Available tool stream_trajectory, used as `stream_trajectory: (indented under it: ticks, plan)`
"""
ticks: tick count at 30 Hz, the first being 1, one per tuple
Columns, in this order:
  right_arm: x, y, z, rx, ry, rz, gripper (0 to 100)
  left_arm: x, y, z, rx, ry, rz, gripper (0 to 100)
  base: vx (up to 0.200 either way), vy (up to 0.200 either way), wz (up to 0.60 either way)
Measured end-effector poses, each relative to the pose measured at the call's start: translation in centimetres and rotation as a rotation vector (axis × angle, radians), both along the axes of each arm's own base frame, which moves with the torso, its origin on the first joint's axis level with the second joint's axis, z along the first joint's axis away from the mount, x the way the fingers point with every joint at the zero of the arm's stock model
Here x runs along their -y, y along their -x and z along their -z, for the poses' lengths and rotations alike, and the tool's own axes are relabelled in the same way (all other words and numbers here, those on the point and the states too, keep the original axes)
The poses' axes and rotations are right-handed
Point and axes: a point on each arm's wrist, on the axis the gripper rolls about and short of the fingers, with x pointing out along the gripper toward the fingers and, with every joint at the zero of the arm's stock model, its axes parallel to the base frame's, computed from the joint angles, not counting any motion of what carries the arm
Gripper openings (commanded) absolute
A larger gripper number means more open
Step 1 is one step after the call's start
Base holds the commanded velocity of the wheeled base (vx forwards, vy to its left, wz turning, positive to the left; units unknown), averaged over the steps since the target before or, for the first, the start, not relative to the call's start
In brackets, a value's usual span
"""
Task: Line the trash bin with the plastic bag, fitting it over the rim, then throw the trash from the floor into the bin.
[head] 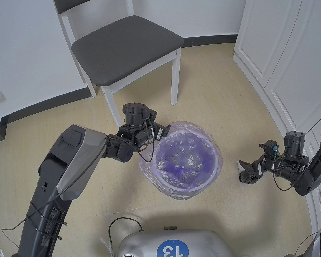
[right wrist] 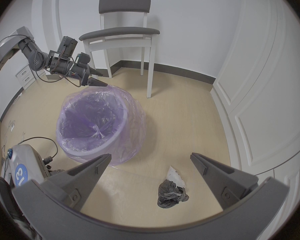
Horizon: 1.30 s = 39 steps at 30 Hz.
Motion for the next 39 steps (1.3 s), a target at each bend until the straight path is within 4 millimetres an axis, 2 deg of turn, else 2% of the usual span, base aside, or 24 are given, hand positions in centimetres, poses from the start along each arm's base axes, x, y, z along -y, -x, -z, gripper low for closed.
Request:
stream_trajectory:
  ticks: [11, 20, 27, 33, 39]
  plan:
    - [0.3, -0.3, 0.4, -0.008, 0.001, 0.011, 100, -2.3, -0.8, 1.6, -0.021, -0.007, -0.046, 100, 0.000, 0.000, 0.00]
    - [0.6, -0.6, 0.7, -0.015, 0.002, 0.020, 100, -2.4, -1.8, 4.1, -0.040, 0.047, -0.067, 100, 0.000, 0.000, 0.00]
    - [0.8, -1.1, 1.2, -0.028, 0.002, 0.027, 100, -2.0, -2.6, 5.3, -0.064, 0.145, -0.092, 100, 0.000, 0.000, 0.00]
    - [0.9, -1.4, 1.8, -0.043, -0.012, 0.022, 100, -2.1, -2.4, 4.4, -0.070, 0.188, -0.102, 100, 0.000, 0.000, 0.00]
    - [1.0, -1.7, 2.0, -0.069, -0.068, 0.016, 100, -3.1, -0.8, 3.1, -0.115, 0.223, -0.125, 100, 0.000, 0.000, 0.00]
